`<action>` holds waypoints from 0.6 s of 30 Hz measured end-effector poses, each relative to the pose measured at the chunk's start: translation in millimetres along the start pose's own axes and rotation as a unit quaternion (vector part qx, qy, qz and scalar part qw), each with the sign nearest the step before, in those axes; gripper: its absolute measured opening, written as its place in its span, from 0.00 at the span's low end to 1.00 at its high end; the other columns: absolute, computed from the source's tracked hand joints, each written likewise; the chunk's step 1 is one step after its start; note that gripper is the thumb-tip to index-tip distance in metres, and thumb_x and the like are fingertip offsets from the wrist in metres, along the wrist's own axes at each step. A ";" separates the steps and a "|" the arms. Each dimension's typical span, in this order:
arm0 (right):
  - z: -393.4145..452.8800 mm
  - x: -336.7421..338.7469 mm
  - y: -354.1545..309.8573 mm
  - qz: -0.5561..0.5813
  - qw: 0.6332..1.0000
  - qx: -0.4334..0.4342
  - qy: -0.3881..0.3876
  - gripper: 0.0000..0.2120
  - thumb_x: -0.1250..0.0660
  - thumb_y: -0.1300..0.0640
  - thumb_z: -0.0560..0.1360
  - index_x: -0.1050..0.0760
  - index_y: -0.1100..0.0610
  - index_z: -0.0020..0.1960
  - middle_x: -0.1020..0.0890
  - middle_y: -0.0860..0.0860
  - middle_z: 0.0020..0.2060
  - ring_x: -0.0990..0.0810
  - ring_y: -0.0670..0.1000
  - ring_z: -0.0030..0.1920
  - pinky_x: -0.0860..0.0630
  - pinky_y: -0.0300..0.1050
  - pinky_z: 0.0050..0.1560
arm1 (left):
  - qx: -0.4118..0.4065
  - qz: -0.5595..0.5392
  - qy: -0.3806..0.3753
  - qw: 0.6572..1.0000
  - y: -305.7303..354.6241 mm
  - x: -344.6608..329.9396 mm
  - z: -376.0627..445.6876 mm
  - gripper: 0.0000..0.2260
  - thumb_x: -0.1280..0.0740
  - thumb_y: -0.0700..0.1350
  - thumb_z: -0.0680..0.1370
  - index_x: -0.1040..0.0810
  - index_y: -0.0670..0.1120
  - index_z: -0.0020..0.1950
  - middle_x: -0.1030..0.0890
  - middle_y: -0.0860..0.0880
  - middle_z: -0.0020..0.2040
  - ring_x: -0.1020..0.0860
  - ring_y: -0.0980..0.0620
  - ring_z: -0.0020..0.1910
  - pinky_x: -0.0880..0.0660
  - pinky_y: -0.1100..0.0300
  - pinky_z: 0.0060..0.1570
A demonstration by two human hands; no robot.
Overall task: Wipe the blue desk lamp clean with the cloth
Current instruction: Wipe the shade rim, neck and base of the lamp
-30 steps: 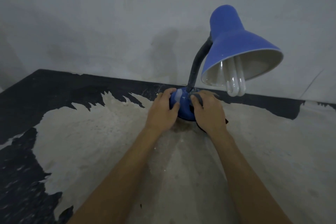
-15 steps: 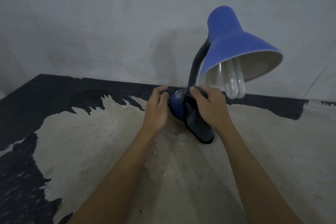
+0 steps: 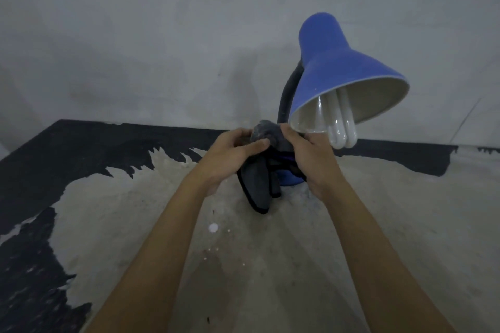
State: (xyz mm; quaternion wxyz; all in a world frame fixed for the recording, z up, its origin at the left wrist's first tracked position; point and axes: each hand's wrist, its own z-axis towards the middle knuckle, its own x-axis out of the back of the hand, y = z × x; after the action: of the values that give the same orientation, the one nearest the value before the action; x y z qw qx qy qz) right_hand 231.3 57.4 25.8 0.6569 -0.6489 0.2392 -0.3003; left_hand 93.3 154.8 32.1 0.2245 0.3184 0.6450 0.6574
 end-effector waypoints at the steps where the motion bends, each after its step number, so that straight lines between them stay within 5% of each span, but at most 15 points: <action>1: 0.3 2.6 -1.1 0.000 1.000 -0.009 -0.019 0.25 0.32 0.35 0.67 0.16 0.50 0.55 0.13 0.48 0.52 0.15 0.50 0.54 0.20 0.55 0.60 | -0.009 -0.013 0.020 1.000 1.1 2.0 0.3 0.10 0.27 0.49 0.77 0.17 0.49 0.56 0.14 0.51 0.51 0.15 0.54 0.49 0.21 0.65 0.42; 4: 4.9 11.2 -3.1 0.044 0.996 -0.046 -0.065 0.11 0.35 0.50 0.81 0.19 0.53 0.58 0.16 0.50 0.59 0.17 0.50 0.58 0.19 0.49 0.59 | -0.036 -0.057 0.115 0.991 2.0 11.6 3.5 0.07 0.26 0.44 0.76 0.16 0.45 0.53 0.14 0.47 0.46 0.15 0.52 0.44 0.21 0.62 0.39; 6: 9.3 15.5 -0.4 0.056 0.996 -0.040 -0.049 0.12 0.39 0.59 0.83 0.22 0.62 0.62 0.18 0.55 0.59 0.18 0.54 0.59 0.20 0.46 0.58 | -0.054 -0.083 0.170 0.980 2.9 19.2 4.2 0.09 0.26 0.43 0.76 0.17 0.43 0.55 0.15 0.47 0.44 0.16 0.53 0.40 0.20 0.62 0.37; 9: 13.1 18.7 9.2 0.001 0.998 0.007 0.060 0.18 0.31 0.49 0.75 0.20 0.62 0.57 0.15 0.58 0.52 0.16 0.58 0.53 0.20 0.62 0.57 | -0.082 -0.081 0.210 0.971 2.9 22.9 3.2 0.09 0.26 0.41 0.76 0.19 0.43 0.55 0.15 0.48 0.44 0.16 0.53 0.39 0.19 0.60 0.39; 12: 11.4 18.2 14.4 -0.019 0.995 0.016 0.096 0.17 0.29 0.49 0.73 0.19 0.62 0.53 0.16 0.61 0.49 0.16 0.62 0.52 0.21 0.64 0.57 | -0.112 -0.030 0.242 0.963 -2.3 14.4 6.1 0.10 0.27 0.41 0.76 0.20 0.43 0.57 0.16 0.46 0.47 0.16 0.51 0.42 0.17 0.57 0.43; 15: 13.4 19.8 22.6 -0.015 0.993 0.032 0.110 0.11 0.30 0.55 0.77 0.19 0.63 0.52 0.16 0.63 0.48 0.16 0.56 0.46 0.18 0.48 0.50 | -0.148 0.103 0.258 0.949 -13.4 -7.7 11.5 0.17 0.26 0.44 0.75 0.22 0.47 0.63 0.20 0.48 0.55 0.20 0.52 0.50 0.22 0.62 0.49; 18: 12.1 22.0 33.0 -0.049 0.989 0.074 0.115 0.07 0.31 0.60 0.77 0.19 0.64 0.51 0.16 0.61 0.44 0.21 0.37 0.36 0.25 0.28 0.38 | -0.187 0.230 0.247 0.922 -27.9 -41.0 8.6 0.21 0.27 0.45 0.75 0.24 0.49 0.68 0.26 0.49 0.56 0.27 0.56 0.50 0.32 0.70 0.51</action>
State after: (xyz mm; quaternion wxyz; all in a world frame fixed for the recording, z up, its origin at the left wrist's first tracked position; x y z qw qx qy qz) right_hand 258.0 49.8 -4.9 0.6563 -0.5702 0.2583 -0.4213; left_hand 124.7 133.7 -1.1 -0.0439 0.2378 0.4540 0.8576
